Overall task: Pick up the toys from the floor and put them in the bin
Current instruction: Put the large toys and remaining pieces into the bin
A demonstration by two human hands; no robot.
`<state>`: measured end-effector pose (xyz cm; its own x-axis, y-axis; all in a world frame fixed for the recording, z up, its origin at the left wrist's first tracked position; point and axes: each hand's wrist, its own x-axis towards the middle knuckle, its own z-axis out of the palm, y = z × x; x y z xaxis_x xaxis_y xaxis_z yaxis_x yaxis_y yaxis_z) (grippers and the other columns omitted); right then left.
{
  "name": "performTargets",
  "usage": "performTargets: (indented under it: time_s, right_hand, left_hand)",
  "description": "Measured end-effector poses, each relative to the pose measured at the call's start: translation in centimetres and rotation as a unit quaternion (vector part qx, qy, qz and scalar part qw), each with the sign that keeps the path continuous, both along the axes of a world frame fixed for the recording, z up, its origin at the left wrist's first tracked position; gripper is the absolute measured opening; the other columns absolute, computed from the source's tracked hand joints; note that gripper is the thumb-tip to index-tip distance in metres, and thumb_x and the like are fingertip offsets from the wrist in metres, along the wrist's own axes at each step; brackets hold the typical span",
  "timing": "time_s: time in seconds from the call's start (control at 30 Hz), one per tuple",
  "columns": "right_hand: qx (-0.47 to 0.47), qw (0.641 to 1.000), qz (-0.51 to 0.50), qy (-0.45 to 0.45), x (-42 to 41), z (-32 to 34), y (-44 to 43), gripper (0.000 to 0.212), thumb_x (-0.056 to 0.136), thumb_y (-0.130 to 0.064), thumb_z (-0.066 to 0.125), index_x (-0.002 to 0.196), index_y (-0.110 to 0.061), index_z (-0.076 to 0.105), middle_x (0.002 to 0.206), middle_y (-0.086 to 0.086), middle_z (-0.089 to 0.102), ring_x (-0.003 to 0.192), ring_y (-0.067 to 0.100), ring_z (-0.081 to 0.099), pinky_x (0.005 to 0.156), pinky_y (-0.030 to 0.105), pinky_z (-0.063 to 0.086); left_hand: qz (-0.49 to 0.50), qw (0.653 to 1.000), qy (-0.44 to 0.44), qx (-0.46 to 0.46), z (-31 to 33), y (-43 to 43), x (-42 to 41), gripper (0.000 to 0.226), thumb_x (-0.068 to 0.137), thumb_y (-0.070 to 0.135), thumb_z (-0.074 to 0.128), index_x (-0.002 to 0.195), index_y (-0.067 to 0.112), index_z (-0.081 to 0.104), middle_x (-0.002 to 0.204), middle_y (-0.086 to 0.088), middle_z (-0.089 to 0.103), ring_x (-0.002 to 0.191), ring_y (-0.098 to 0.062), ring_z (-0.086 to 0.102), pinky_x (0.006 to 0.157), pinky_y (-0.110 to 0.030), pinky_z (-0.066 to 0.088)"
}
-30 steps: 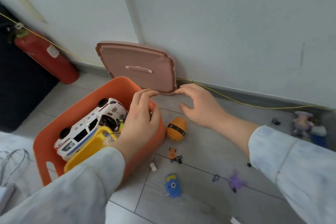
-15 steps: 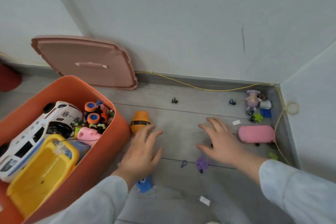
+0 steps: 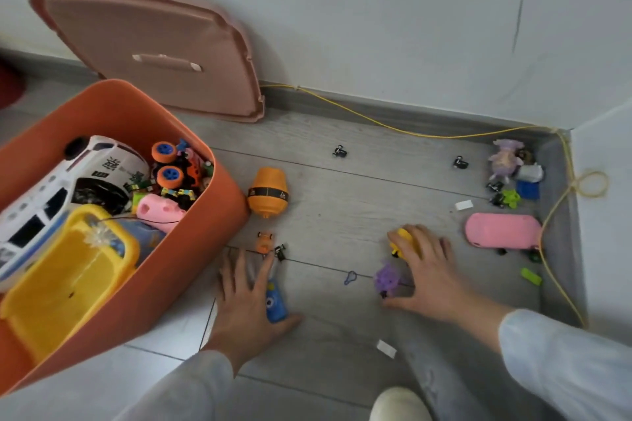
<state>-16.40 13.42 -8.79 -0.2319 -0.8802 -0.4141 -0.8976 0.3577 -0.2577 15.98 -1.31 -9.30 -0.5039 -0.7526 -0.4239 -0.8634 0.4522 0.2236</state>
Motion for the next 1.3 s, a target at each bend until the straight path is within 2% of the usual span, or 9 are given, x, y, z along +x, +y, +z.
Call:
performTargets:
  time_s: [0.1,0.23,0.47,0.63,0.77,0.93,1.1,1.23,1.3]
  right_hand:
    - [-0.040,0.991,0.120,0.034,1.4,-0.5,-0.1,0.114,0.055,-0.089,0.055,0.152,-0.038,0.020,0.156,0.014,0.028,0.144,0.037,0.027,0.106,0.062,0.032]
    - [-0.078,0.975,0.198,0.069,2.1,-0.8,-1.0,0.081,0.071,-0.074,0.062,0.142,-0.041,0.041,0.144,0.014,0.045,0.125,0.036,0.050,0.081,0.048,0.048]
    - [-0.070,0.973,0.218,0.019,0.6,-1.3,-2.3,0.058,0.078,-0.063,0.064,0.129,-0.039,0.051,0.137,0.012,0.043,0.112,0.033,0.049,0.060,0.043,0.059]
    - [-0.084,0.980,0.175,-0.040,0.9,-1.7,-2.7,0.057,0.065,-0.048,0.076,0.116,-0.034,0.056,0.131,0.010,0.044,0.108,0.035,0.048,0.074,0.045,0.058]
    - [-0.080,0.983,0.126,-0.106,0.8,-1.0,-3.5,0.044,0.075,-0.039,0.073,0.113,-0.038,0.053,0.126,0.008,0.047,0.107,0.033,0.049,0.088,0.043,0.054]
    - [-0.043,0.986,0.111,-0.115,0.5,-0.9,-3.5,0.036,0.085,-0.025,0.059,0.117,-0.040,0.050,0.120,0.003,0.047,0.108,0.030,0.053,0.092,0.044,0.050]
    - [-0.046,0.988,0.028,-0.148,0.8,-0.1,-3.5,0.045,0.076,-0.011,0.059,0.115,-0.034,0.057,0.113,0.005,0.051,0.100,0.030,0.058,0.090,0.040,0.051]
    - [-0.069,0.986,-0.030,-0.151,0.0,2.0,-4.5,0.049,0.076,0.005,0.056,0.114,-0.024,0.063,0.111,0.004,0.051,0.105,0.023,0.057,0.091,0.019,0.038]
    - [-0.090,0.985,-0.045,-0.138,-0.4,3.2,-5.5,0.053,0.074,0.010,0.056,0.115,-0.023,0.063,0.110,0.004,0.051,0.106,0.023,0.056,0.087,0.014,0.032]
  left_hand:
    - [-0.033,0.999,0.024,0.008,-0.8,-0.3,-1.1,0.112,0.066,0.090,0.045,0.150,0.049,-0.017,0.163,-0.010,-0.016,0.149,-0.041,-0.012,0.119,-0.062,0.010]
    - [-0.094,0.994,0.052,-0.037,-1.1,-1.0,-3.7,0.104,0.074,0.082,0.049,0.155,0.040,0.001,0.165,-0.014,-0.008,0.150,-0.042,-0.001,0.117,-0.061,0.020]
    - [-0.111,0.991,0.037,-0.067,-1.2,-3.2,-6.8,0.086,0.077,0.069,0.056,0.152,0.041,0.025,0.165,-0.012,0.002,0.147,-0.038,0.014,0.107,-0.057,0.030]
    - [-0.055,0.994,0.059,-0.072,-1.2,-2.9,-7.2,0.049,0.083,0.048,0.058,0.130,0.038,0.051,0.144,-0.008,0.036,0.122,-0.034,0.035,0.096,-0.050,0.043]
    - [-0.007,0.994,0.091,-0.062,-1.2,-2.6,-7.3,0.028,0.079,0.041,0.065,0.105,0.031,0.059,0.126,-0.003,0.042,0.109,-0.028,0.042,0.077,-0.041,0.053]
    - [0.036,0.988,0.150,0.010,-0.3,-3.5,-7.3,0.021,0.076,0.032,0.070,0.094,0.030,0.059,0.111,0.006,0.045,0.099,-0.022,0.052,0.081,-0.032,0.047]
    - [0.121,0.965,0.220,0.079,1.9,-4.3,-7.6,0.020,0.069,0.031,0.066,0.082,0.029,0.050,0.091,0.013,0.052,0.082,-0.009,0.055,0.075,-0.034,0.048]
    - [0.109,0.960,0.250,0.069,4.2,-4.4,-8.4,0.021,0.067,0.036,0.061,0.083,0.029,0.049,0.087,0.012,0.051,0.076,-0.007,0.053,0.071,-0.037,0.049]
    - [0.109,0.957,0.260,0.064,5.5,-4.5,-8.8,0.022,0.068,0.036,0.062,0.084,0.030,0.049,0.088,0.012,0.051,0.075,-0.008,0.053,0.072,-0.037,0.050]
